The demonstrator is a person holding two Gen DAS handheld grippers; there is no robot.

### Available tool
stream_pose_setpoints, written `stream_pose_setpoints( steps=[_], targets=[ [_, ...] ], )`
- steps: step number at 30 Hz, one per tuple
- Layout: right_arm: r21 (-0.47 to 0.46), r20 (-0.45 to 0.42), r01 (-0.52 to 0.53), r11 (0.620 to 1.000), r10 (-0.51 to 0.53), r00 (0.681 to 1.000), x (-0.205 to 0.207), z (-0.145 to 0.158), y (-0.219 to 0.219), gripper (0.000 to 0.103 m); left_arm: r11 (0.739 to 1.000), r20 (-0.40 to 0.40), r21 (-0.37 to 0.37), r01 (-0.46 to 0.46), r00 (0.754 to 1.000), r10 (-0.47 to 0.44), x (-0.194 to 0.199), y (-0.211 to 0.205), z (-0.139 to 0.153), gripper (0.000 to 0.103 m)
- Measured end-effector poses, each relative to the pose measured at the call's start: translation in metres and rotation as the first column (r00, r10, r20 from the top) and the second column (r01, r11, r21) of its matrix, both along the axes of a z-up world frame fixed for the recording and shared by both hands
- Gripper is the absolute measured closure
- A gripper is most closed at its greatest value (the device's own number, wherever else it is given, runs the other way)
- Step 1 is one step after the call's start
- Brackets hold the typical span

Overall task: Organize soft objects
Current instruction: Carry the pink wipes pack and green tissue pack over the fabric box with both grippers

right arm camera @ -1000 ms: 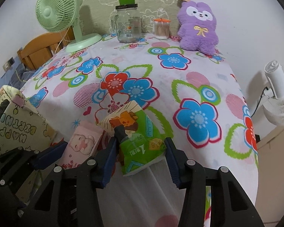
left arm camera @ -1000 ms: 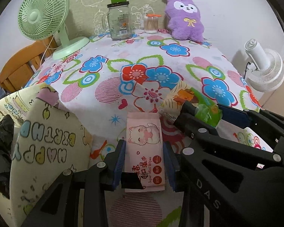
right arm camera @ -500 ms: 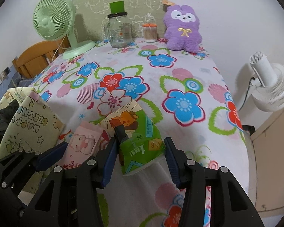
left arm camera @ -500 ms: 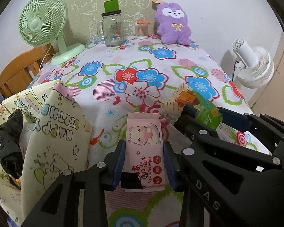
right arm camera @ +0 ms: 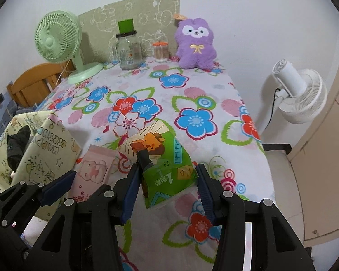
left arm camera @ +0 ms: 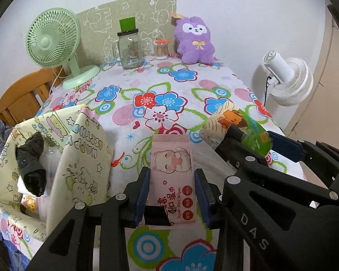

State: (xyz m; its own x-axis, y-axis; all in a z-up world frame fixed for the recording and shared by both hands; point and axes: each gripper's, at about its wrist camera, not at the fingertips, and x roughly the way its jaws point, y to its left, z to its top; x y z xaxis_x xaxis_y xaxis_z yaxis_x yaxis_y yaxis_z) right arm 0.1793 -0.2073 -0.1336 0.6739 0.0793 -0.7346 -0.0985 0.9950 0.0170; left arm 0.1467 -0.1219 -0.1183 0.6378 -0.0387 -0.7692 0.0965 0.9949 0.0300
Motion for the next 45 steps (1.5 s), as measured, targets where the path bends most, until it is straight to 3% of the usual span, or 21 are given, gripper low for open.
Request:
stream_pose_setpoints(
  steps=[22,45],
  targets=[
    [0.009,0.093,0.051,0.999,-0.052,0.994,-0.059,0.055,0.006,0.051,0.998,0.102,-0.014,0.066,0.993,-0.064,-0.047,0.009,0.052,0.063],
    [0.009,0.165,0.005,1.0,-0.007,0.986,-0.079,0.087,0.065,0.051,0.999,0.181,-0.011,0.053,0.982,-0.05,-0.065,0.069,0.082,0.063]
  ],
)
